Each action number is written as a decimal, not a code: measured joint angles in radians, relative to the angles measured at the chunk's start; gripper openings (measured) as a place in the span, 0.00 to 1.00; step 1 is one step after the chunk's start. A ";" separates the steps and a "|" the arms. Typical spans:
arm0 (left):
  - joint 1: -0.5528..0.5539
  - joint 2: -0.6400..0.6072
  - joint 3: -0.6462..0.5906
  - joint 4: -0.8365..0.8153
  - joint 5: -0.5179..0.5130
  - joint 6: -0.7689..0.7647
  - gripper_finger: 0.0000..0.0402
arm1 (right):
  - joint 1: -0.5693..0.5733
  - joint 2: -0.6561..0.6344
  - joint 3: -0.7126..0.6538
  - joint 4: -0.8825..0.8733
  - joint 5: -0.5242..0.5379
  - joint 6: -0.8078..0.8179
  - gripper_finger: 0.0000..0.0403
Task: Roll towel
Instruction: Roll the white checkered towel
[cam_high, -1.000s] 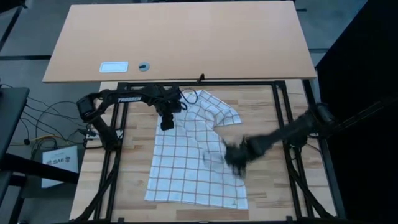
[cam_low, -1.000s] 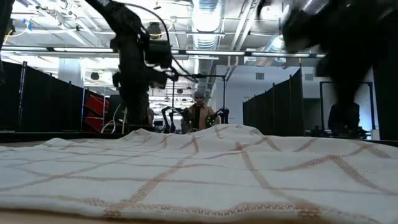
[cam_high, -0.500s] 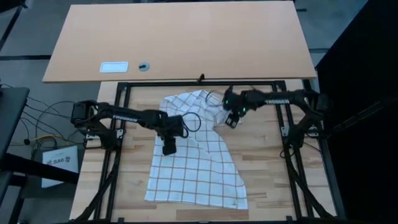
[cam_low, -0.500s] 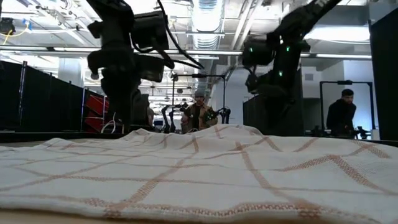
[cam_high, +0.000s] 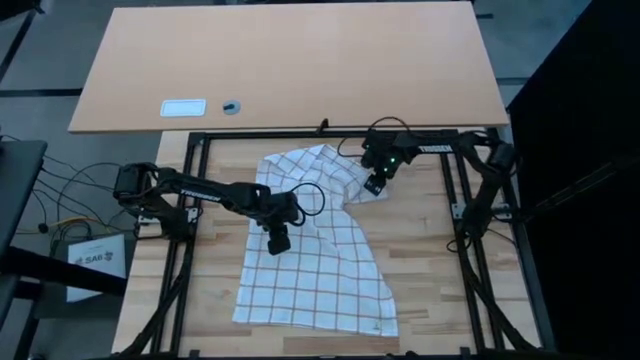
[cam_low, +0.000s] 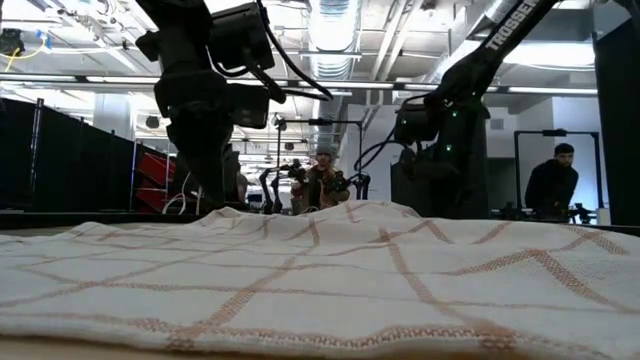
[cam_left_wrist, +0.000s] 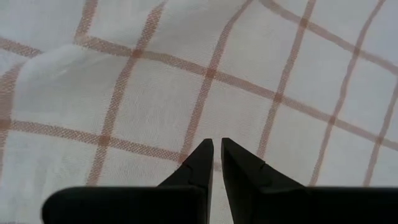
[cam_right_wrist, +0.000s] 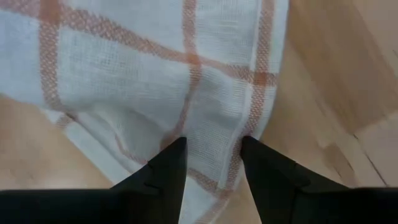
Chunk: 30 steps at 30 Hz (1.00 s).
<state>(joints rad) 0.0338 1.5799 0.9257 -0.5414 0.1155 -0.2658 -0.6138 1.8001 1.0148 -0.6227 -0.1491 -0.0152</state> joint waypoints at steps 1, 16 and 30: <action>-0.001 0.000 0.000 0.000 -0.001 -0.001 0.04 | 0.000 0.011 0.000 0.003 -0.012 -0.007 0.37; -0.101 0.001 0.000 -0.114 0.004 0.005 0.04 | -0.055 0.010 -0.003 -0.026 -0.087 -0.085 0.02; -0.309 0.001 -0.153 0.070 0.017 -0.216 0.04 | -0.279 0.016 0.130 -0.091 0.048 -0.198 0.00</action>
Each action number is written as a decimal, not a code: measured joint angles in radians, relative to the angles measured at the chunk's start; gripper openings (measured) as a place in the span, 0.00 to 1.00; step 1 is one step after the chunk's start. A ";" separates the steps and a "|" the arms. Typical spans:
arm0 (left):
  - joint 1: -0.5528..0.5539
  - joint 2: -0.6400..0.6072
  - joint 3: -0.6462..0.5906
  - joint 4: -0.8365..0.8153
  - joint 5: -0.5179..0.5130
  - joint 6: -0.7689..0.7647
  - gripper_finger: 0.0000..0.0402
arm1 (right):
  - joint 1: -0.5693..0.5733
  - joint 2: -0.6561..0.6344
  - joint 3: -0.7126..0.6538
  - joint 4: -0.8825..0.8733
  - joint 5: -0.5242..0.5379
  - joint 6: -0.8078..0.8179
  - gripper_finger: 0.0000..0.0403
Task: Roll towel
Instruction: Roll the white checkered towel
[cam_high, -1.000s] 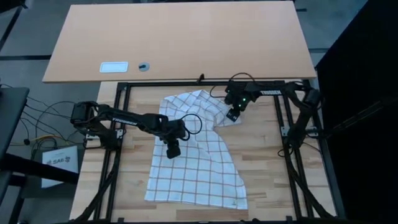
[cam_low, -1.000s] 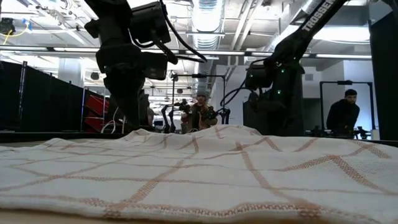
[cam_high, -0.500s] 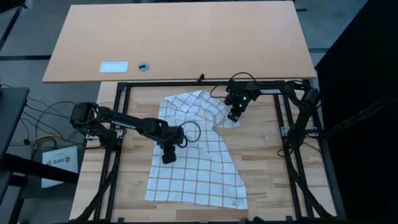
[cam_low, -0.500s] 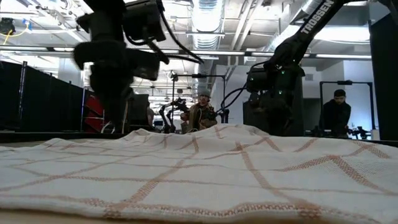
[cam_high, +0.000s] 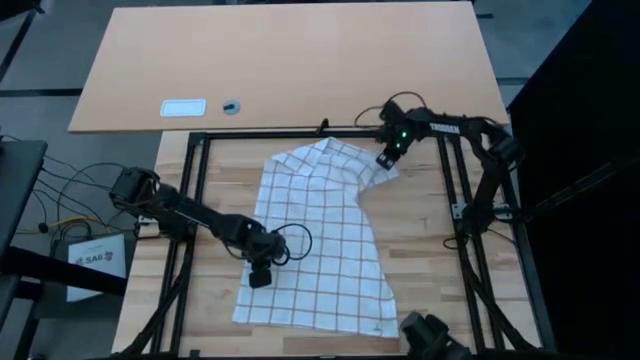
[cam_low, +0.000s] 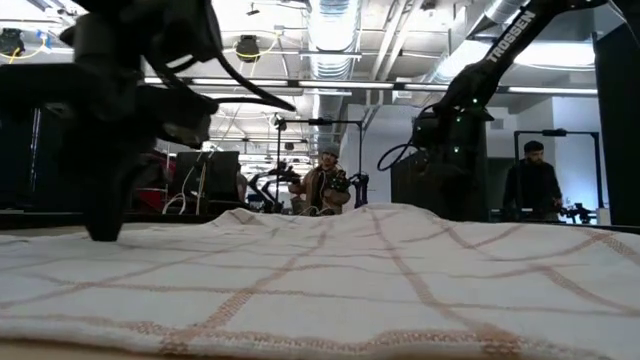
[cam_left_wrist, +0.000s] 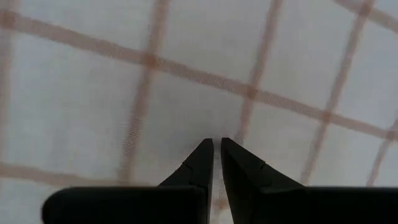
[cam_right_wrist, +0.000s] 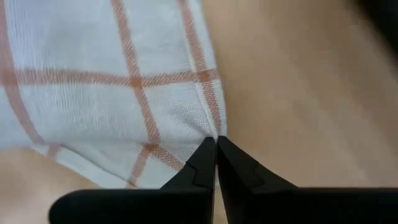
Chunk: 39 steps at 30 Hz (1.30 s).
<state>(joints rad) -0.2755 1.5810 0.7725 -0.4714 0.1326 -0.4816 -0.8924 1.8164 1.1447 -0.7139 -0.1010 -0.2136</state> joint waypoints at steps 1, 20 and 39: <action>-0.012 0.000 -0.007 0.014 0.001 -0.011 0.04 | -0.014 0.000 0.016 -0.003 0.007 -0.005 0.00; -0.036 -0.024 -0.020 0.043 0.020 -0.035 0.04 | -0.037 -0.003 0.253 -0.214 0.093 -0.075 0.17; 0.389 -0.155 0.218 -0.070 -0.338 0.501 0.08 | 0.655 -0.180 -0.052 -0.024 -0.359 0.197 0.42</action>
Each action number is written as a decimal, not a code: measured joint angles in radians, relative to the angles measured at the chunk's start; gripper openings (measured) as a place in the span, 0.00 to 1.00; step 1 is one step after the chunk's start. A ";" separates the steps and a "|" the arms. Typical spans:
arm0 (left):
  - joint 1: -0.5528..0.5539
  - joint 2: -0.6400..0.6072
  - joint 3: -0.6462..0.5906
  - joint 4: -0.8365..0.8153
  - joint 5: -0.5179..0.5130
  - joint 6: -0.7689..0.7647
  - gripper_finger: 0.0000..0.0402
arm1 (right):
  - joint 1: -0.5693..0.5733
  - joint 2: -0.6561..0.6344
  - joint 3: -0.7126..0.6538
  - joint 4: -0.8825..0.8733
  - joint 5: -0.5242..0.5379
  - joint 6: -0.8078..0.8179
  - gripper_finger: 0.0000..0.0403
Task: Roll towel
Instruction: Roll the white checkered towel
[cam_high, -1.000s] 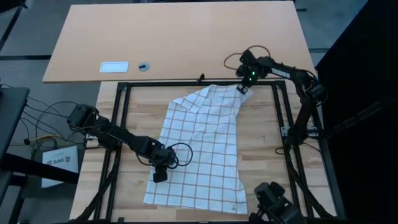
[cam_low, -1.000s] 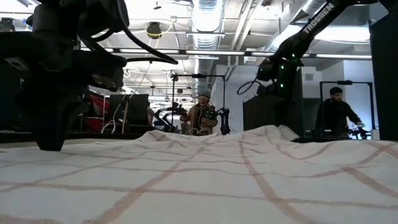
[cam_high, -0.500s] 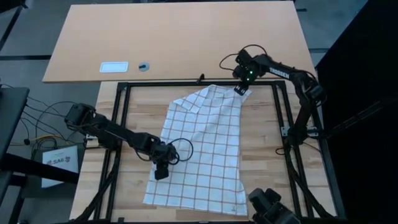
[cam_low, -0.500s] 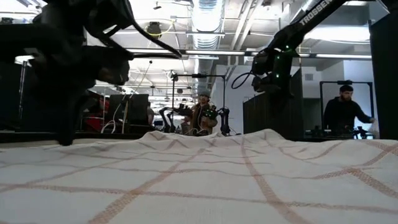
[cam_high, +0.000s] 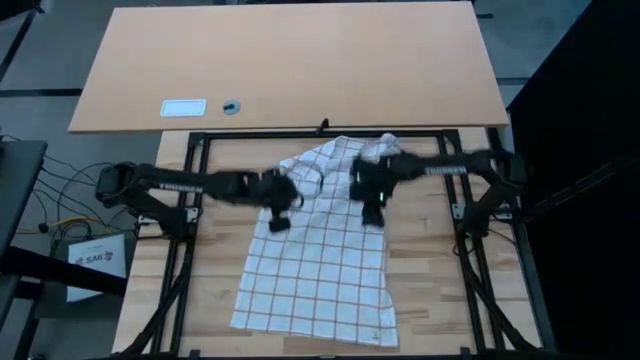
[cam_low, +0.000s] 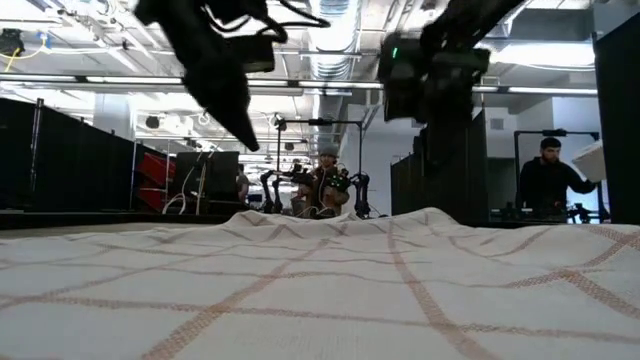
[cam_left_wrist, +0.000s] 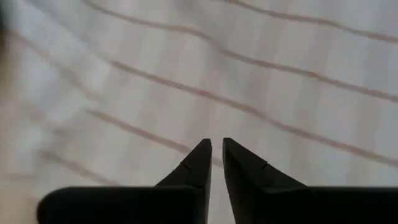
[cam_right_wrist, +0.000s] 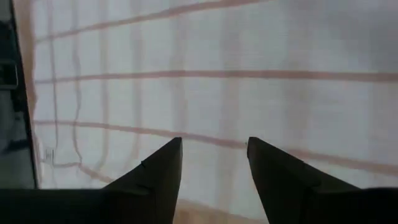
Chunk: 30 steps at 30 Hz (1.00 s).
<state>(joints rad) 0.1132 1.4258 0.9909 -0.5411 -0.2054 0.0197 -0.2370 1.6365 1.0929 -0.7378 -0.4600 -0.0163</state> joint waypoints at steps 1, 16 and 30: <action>0.051 0.000 0.018 -0.018 0.000 0.043 0.10 | 0.058 -0.017 -0.030 0.053 0.018 0.047 0.41; 0.380 0.216 0.029 0.074 0.059 0.815 0.37 | 0.579 -0.046 -0.152 0.397 0.560 0.650 0.41; 0.412 0.336 0.027 0.241 -0.006 0.864 0.36 | 0.642 -0.045 -0.152 0.396 0.668 0.830 0.41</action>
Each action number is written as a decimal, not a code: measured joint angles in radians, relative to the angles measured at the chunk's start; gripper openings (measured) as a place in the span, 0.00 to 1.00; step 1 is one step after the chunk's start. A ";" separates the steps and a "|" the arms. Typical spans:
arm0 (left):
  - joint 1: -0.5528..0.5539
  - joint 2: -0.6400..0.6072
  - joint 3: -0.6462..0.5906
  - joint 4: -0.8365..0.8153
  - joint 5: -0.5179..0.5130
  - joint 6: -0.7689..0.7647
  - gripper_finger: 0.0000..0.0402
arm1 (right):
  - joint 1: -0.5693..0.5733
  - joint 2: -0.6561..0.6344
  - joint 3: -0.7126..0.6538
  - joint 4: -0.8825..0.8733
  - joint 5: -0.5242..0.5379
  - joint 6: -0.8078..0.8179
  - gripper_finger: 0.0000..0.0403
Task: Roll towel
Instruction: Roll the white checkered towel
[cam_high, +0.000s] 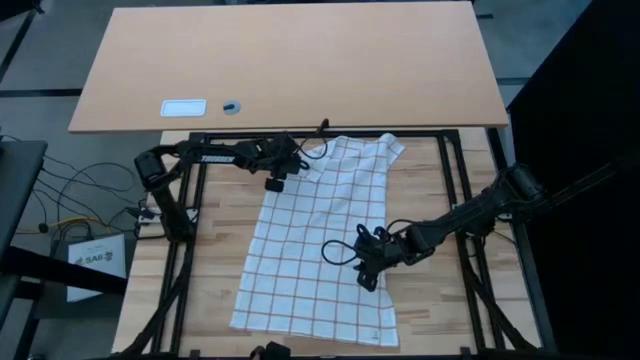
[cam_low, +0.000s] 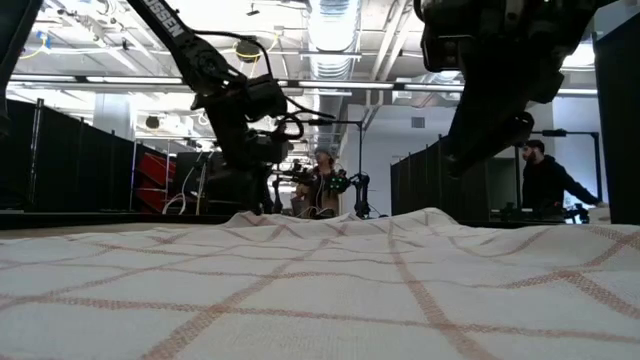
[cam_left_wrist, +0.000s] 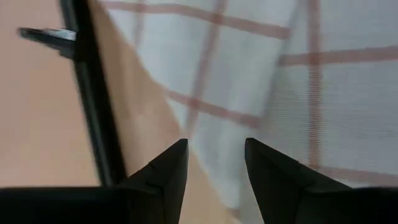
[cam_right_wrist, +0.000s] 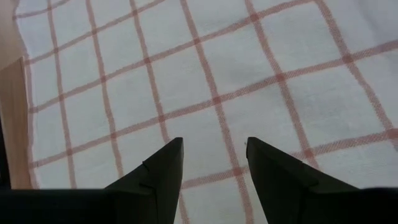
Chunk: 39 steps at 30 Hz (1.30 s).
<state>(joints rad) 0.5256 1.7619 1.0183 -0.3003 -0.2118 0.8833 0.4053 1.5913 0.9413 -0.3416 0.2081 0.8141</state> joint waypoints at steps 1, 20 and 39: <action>-0.004 0.009 0.000 -0.006 -0.001 0.002 0.36 | 0.000 0.000 0.000 0.003 0.000 0.001 0.41; -0.004 0.059 -0.001 0.118 -0.082 -0.148 0.06 | 0.014 0.000 0.000 -0.024 0.000 0.007 0.41; 0.399 -0.014 0.000 0.150 0.215 -0.893 0.00 | 0.081 0.000 0.000 -0.011 -0.001 0.079 0.41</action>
<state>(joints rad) 0.9246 1.7476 1.0183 -0.1506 0.0027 -0.0098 0.4866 1.5909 0.9417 -0.3527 0.2070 0.8932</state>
